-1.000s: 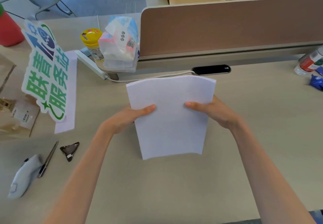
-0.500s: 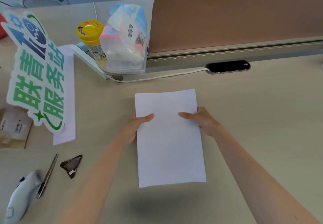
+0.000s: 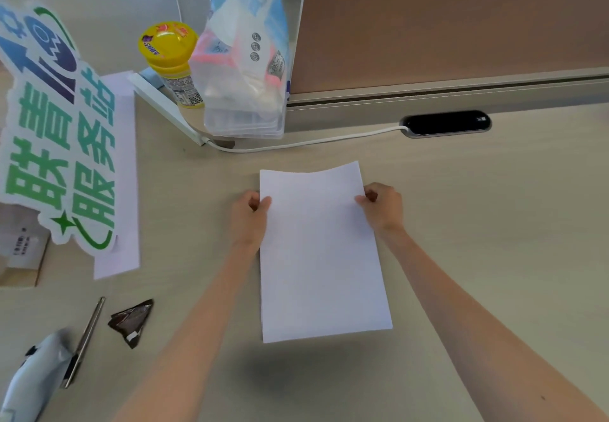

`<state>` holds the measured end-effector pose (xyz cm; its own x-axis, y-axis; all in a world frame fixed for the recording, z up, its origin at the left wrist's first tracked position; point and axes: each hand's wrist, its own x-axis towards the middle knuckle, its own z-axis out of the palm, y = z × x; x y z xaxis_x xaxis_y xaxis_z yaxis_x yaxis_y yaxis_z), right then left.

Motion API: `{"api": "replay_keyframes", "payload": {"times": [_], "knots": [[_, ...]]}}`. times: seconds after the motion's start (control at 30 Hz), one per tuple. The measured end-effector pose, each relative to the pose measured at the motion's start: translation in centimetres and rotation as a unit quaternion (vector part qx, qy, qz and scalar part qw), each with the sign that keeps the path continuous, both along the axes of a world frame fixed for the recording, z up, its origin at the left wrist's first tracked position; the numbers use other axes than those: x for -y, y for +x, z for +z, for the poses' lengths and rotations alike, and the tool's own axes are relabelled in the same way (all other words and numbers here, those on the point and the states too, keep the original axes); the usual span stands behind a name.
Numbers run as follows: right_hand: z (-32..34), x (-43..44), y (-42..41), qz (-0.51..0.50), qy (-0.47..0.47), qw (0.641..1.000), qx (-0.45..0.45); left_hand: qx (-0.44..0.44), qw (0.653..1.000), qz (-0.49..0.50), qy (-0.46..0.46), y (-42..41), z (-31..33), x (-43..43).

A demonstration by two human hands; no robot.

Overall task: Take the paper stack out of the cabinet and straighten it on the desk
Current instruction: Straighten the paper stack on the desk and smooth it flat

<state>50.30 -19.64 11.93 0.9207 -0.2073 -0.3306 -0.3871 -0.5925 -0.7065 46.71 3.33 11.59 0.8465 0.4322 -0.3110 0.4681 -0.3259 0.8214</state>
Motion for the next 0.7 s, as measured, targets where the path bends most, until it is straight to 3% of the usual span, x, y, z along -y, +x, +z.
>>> {"api": "replay_keyframes", "payload": {"times": [0.23,0.7], "knots": [[-0.8,-0.2,0.2,-0.019,0.005,1.0,0.012,-0.005,0.998,0.021,0.062,0.2,-1.3,-0.3],[-1.1,0.8,-7.3,-0.054,0.03,0.998,0.032,-0.015,0.995,0.1,0.019,-6.6,-0.9,1.1]]}}
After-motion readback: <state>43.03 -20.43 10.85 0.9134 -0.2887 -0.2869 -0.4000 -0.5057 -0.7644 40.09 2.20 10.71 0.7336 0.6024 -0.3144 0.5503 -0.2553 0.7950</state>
